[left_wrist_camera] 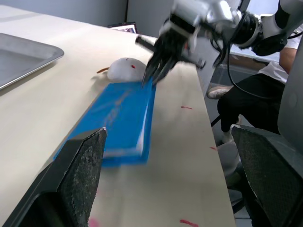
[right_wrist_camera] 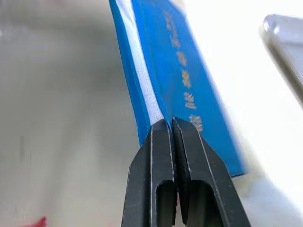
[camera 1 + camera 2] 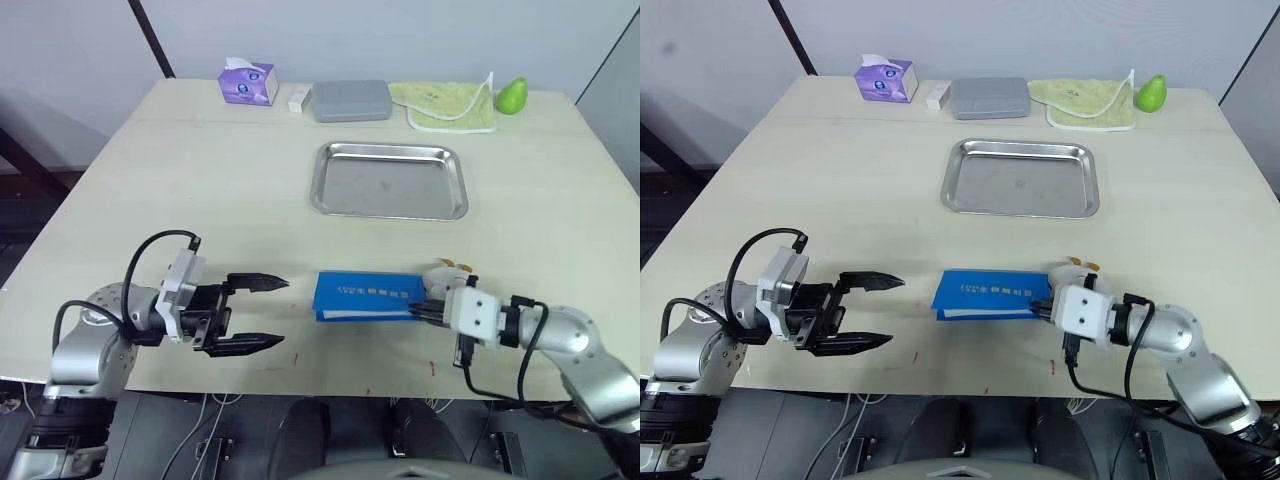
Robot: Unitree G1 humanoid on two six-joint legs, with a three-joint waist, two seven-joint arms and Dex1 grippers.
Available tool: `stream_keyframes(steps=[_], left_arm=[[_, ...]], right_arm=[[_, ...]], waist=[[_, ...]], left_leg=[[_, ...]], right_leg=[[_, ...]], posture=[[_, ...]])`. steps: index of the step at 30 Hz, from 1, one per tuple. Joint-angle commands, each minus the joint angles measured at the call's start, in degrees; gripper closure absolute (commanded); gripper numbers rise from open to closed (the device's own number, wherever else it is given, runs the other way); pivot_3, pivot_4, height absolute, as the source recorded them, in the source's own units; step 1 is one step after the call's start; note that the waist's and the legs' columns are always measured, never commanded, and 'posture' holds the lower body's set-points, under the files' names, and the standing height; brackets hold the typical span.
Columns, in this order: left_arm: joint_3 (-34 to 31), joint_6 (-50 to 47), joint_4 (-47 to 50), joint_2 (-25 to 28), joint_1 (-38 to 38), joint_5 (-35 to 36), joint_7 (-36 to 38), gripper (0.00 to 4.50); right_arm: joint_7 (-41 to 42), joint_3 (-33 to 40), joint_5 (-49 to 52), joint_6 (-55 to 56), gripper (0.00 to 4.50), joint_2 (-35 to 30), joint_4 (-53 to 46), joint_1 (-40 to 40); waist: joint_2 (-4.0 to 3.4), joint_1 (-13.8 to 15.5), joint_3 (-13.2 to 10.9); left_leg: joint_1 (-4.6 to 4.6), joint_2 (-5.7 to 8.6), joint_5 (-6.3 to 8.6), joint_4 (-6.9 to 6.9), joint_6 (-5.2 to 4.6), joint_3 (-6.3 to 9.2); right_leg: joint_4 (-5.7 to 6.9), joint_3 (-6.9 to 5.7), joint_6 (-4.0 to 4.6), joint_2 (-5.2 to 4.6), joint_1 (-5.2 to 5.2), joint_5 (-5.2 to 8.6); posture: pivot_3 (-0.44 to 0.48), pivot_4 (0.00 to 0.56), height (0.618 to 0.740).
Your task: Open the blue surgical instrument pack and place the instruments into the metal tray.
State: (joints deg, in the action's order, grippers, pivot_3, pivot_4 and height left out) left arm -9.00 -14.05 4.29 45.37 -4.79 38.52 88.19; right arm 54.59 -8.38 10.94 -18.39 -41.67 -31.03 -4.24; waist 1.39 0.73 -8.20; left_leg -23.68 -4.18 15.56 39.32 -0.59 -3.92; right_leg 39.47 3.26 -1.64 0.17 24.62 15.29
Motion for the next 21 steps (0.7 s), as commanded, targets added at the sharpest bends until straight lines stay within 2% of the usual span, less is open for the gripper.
stream_keyframes(steps=[1,4,8,12,21], left_arm=[[-1.78,0.88,-0.52,-0.39,-0.98,1.39,0.74,0.00],[-2.06,0.42,-1.43,-0.85,-1.37,1.83,0.33,0.00],[-2.20,0.70,-2.28,-1.15,-1.53,1.66,0.51,0.00],[-2.25,1.14,-2.62,-1.18,-1.18,1.54,0.67,0.00],[-1.39,2.13,-4.17,-2.34,-1.76,0.47,0.83,0.00]], right_arm=[[2.52,3.60,9.20,-9.06,4.49,-2.01,-4.09,-3.50],[5.29,5.43,18.01,-19.97,4.49,-4.56,-1.99,-9.32],[9.22,4.56,22.94,-26.82,4.49,-7.90,1.79,-14.31],[12.64,2.36,25.10,-32.53,4.49,-10.83,5.83,-19.58],[16.51,-5.67,22.64,-35.25,4.49,-8.77,15.70,-29.43]], waist=[[0.00,0.00,0.00],[0.00,0.01,-0.01],[0.00,0.07,-0.01],[-0.02,-0.04,-0.02],[-0.02,-0.15,-0.02]], left_leg=[[0.00,0.00,0.00,0.00,0.00,0.00],[0.00,0.01,0.00,0.01,0.00,-0.03],[-0.02,0.00,0.00,-0.02,0.00,0.02],[-0.05,0.01,0.00,-0.01,-0.01,-0.01],[-0.07,0.00,0.00,-0.02,-0.01,-0.01]], right_leg=[[0.00,0.00,0.00,0.00,0.00,0.00],[0.00,0.03,-0.01,-0.03,0.00,-0.01],[-0.01,-0.02,0.01,-0.02,0.01,0.00],[-0.02,0.00,0.01,-0.04,0.05,0.00],[0.01,0.00,0.02,-0.03,0.11,0.00]], posture=[[0.000,0.150,0.736],[0.000,0.150,0.736],[0.000,0.150,0.736],[0.000,0.150,0.736],[0.000,0.150,0.736]])
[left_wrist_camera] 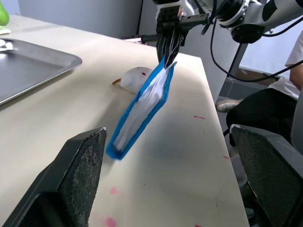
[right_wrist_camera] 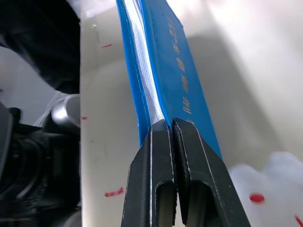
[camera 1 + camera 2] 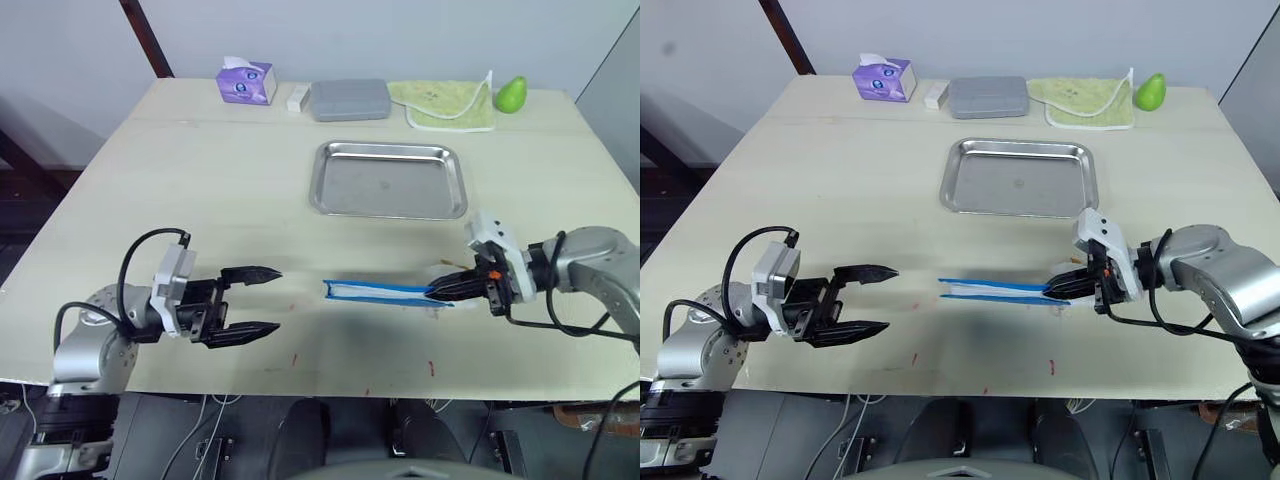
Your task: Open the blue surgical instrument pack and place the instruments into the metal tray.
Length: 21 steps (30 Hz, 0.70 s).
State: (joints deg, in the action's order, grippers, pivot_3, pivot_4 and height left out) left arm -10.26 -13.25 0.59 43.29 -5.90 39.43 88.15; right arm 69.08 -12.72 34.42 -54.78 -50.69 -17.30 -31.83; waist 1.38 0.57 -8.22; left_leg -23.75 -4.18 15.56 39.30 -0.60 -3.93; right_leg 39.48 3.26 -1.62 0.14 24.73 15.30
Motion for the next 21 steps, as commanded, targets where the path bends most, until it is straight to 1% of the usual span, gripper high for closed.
stream_keyframes(steps=[1,6,10,18,21], left_arm=[[0.26,1.54,-0.99,-0.52,-1.11,-0.77,0.86,0.00],[2.78,1.94,-3.48,-1.63,-4.31,-3.03,0.28,0.00],[5.10,3.82,-5.86,-3.81,-7.91,-5.84,-0.88,0.00],[8.31,4.54,-8.25,-7.24,-11.65,-7.91,-0.63,0.00],[9.47,6.82,-10.33,-9.32,-13.64,-9.18,-0.88,0.82]], right_arm=[[2.62,-2.09,-1.34,1.57,4.49,0.46,3.20,-2.30],[5.10,-4.45,-3.89,4.30,4.49,1.20,7.61,-4.20],[6.74,-6.08,-6.43,6.79,4.49,1.75,10.97,-5.58],[7.42,-6.31,-7.44,7.03,4.49,2.58,11.95,-6.33],[7.48,-6.31,-7.81,6.84,4.50,2.72,11.91,-6.33]], waist=[[0.00,0.09,0.00],[0.00,0.19,0.00],[0.00,0.12,0.01],[0.00,0.11,0.01],[0.00,0.11,0.01]], left_leg=[[0.00,0.00,0.00,0.00,0.00,0.00],[-0.01,0.01,0.00,0.02,0.00,0.00],[0.01,0.01,0.00,0.02,0.00,-0.01],[0.01,0.01,0.00,0.03,0.00,0.00],[0.01,0.01,0.00,0.04,0.00,0.00]], right_leg=[[0.00,0.00,0.00,0.00,0.00,0.00],[0.00,-0.03,0.00,-0.03,-0.01,0.00],[0.02,-0.02,0.00,-0.01,-0.01,-0.01],[0.05,-0.02,0.00,0.00,-0.01,-0.01],[0.06,-0.02,0.00,-0.01,-0.01,-0.01]], posture=[[0.000,0.150,0.736],[0.000,0.150,0.736],[0.000,0.150,0.736],[0.000,0.150,0.736],[0.000,0.150,0.736]])
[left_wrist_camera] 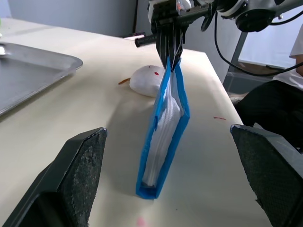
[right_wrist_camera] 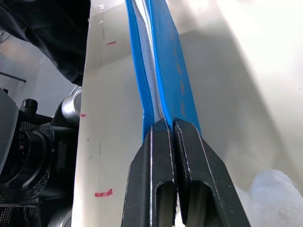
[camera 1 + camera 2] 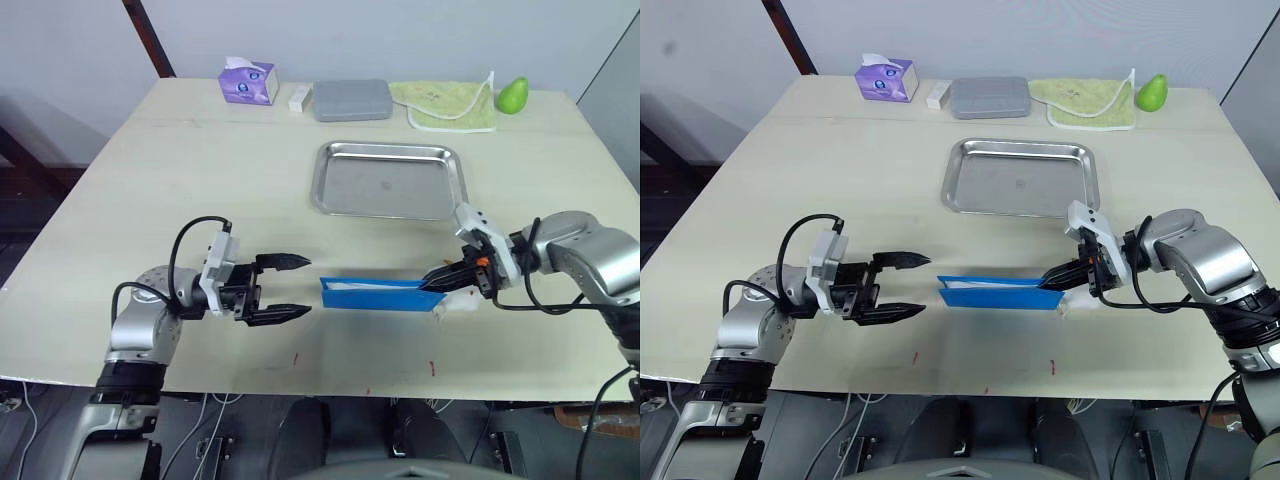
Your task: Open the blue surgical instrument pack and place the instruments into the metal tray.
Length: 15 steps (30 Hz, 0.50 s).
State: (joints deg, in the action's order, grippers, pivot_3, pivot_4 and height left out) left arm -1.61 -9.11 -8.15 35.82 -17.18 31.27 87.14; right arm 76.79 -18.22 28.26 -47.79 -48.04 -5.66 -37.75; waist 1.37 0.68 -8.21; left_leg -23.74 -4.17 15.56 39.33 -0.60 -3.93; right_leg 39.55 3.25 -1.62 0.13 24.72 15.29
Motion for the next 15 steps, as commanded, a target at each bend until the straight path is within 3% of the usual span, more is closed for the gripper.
stream_keyframes(steps=[1,15], left_arm=[[1.31,3.69,-2.41,-2.32,-3.02,-1.76,0.19,1.11],[4.99,10.47,-7.11,-6.54,-7.11,-5.39,2.27,1.11]], right_arm=[[-0.23,-0.83,-1.65,-0.26,4.50,0.08,0.14,-0.41],[-0.71,-0.76,-2.60,-1.26,4.50,1.53,0.29,-1.11]], waist=[[0.00,0.03,0.00],[0.00,-0.30,0.00]], left_leg=[[0.00,0.00,0.00,0.00,0.00,0.00],[0.00,-0.01,0.00,0.01,0.00,0.03]], right_leg=[[0.00,0.00,0.00,0.00,0.00,0.00],[0.03,0.02,0.00,0.06,0.01,0.00]], posture=[[0.000,0.150,0.736],[0.000,0.150,0.736]])
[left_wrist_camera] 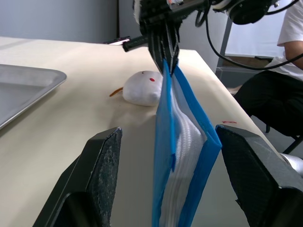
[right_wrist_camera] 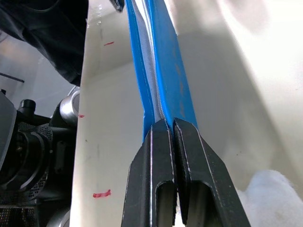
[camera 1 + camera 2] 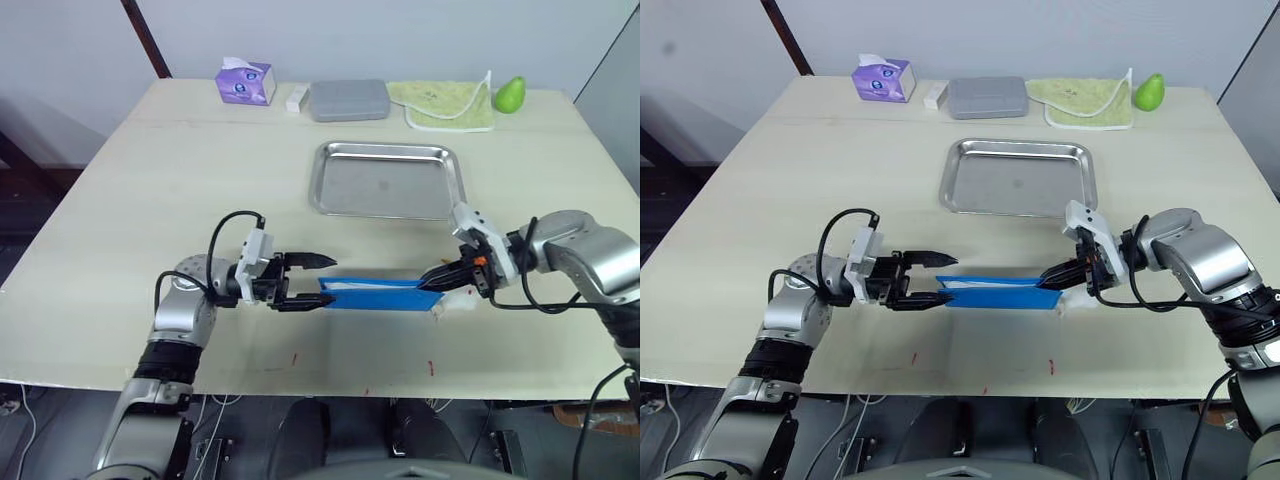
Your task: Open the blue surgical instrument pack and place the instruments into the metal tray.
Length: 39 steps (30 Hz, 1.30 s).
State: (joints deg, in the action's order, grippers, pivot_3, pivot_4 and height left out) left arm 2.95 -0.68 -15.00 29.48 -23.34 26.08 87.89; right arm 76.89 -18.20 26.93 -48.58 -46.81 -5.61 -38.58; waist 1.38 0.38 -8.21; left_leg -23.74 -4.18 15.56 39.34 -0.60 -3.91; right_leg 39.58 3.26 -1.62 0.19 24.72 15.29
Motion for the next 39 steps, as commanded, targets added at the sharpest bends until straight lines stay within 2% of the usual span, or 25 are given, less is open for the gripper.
stream_keyframes(steps=[1,13,16,17,18,21,32,35,36,37,38,39], left_arm=[[0.47,2.19,-0.38,-0.32,-0.99,-0.25,1.58,1.11],[0.95,3.44,-1.73,-1.37,-1.75,-0.04,2.11,1.11],[1.52,4.48,-2.23,-1.53,-1.86,-0.62,2.72,2.06],[1.72,4.99,-2.45,-1.52,-1.88,-0.82,2.94,2.48],[1.88,5.35,-2.61,-1.48,-1.90,-0.90,3.04,3.10],[2.55,7.14,-3.84,-2.14,-2.29,-1.83,2.77,4.40],[2.62,9.04,-4.85,-2.34,-2.88,-2.21,2.54,4.46],[2.47,9.16,-4.93,-2.06,-2.97,-2.30,2.47,4.50],[2.43,9.21,-4.91,-1.96,-2.93,-2.28,2.52,4.50],[2.41,9.27,-4.93,-1.84,-2.95,-2.33,2.54,4.50],[2.37,9.32,-4.94,-1.73,-2.95,-2.33,2.59,4.50],[2.35,9.34,-4.96,-1.62,-2.99,-2.33,2.64,4.50]], right_arm=[[-0.82,-0.79,-1.31,-0.48,4.50,0.35,0.25,-0.31],[-0.97,-0.68,-1.57,-0.76,4.50,0.57,-0.25,-0.04],[-1.01,-0.63,-1.53,-0.82,4.50,0.66,-0.30,-0.04],[-1.02,-0.62,-1.54,-0.82,4.50,0.68,-0.29,-0.04],[-1.03,-0.62,-1.55,-0.82,4.50,0.69,-0.29,-0.05],[-1.18,-0.57,-1.43,-0.87,4.50,0.81,-0.42,0.00],[-3.70,2.49,-0.14,-1.10,4.50,1.86,-1.21,1.02],[-4.33,5.57,1.59,-0.64,3.65,1.83,-2.81,2.45],[-4.48,6.39,2.28,-0.88,3.03,1.80,-3.50,2.87],[-4.83,8.25,3.10,-0.66,2.77,1.38,-4.56,3.87],[-5.23,9.47,3.60,-0.49,2.32,1.13,-5.30,4.53],[-5.43,10.82,4.14,-0.15,1.69,0.80,-6.08,5.33]], waist=[[0.00,-0.01,0.00],[0.00,-0.32,0.00],[0.00,-0.49,0.00],[0.00,-0.54,0.00],[0.00,-0.60,0.00],[0.00,-0.65,0.00],[0.00,-0.64,0.00],[0.00,-0.63,0.00],[0.00,-0.61,0.00],[0.00,-0.59,0.00],[-0.01,-0.51,-0.01],[-0.01,-0.56,-0.01]], left_leg=[[0.00,0.00,0.00,0.00,0.00,0.00],[0.00,0.00,0.00,0.00,0.00,0.01],[0.00,0.00,0.00,0.00,0.00,0.01],[0.00,0.00,0.00,0.00,0.00,0.01],[0.00,0.00,0.00,0.00,0.00,0.02],[0.00,0.00,0.00,-0.01,0.00,0.02],[-0.01,0.00,0.00,0.00,0.00,0.03],[-0.01,0.00,0.00,0.00,0.00,0.03],[-0.02,0.00,0.00,0.00,0.00,0.03],[-0.03,0.00,0.00,0.00,0.00,0.04],[-0.03,0.00,0.00,0.00,0.00,0.04],[-0.06,0.00,0.00,0.00,0.00,0.05]], right_leg=[[0.00,0.00,0.00,0.00,0.00,0.00],[0.01,0.00,0.00,0.00,0.00,0.00],[0.01,-0.01,0.00,0.00,0.00,0.00],[0.01,-0.01,0.00,0.00,0.00,0.00],[0.01,-0.01,0.00,0.00,0.00,0.00],[0.01,-0.01,0.00,0.00,0.00,0.00],[0.01,-0.02,0.00,0.00,-0.01,0.00],[0.01,-0.02,0.00,0.00,0.00,0.00],[0.01,-0.02,0.00,0.00,0.00,0.00],[0.01,-0.03,0.00,0.00,0.00,0.00],[0.01,-0.03,0.00,0.00,0.00,0.00],[0.00,-0.04,0.00,-0.01,0.00,0.00]], posture=[[0.000,0.150,0.736],[0.000,0.150,0.736],[0.000,0.150,0.736],[0.000,0.150,0.736],[0.000,0.150,0.736],[0.000,0.150,0.736],[0.000,0.150,0.736],[0.000,0.150,0.736],[0.000,0.150,0.736],[0.000,0.150,0.736],[0.000,0.150,0.736],[0.000,0.150,0.736]])
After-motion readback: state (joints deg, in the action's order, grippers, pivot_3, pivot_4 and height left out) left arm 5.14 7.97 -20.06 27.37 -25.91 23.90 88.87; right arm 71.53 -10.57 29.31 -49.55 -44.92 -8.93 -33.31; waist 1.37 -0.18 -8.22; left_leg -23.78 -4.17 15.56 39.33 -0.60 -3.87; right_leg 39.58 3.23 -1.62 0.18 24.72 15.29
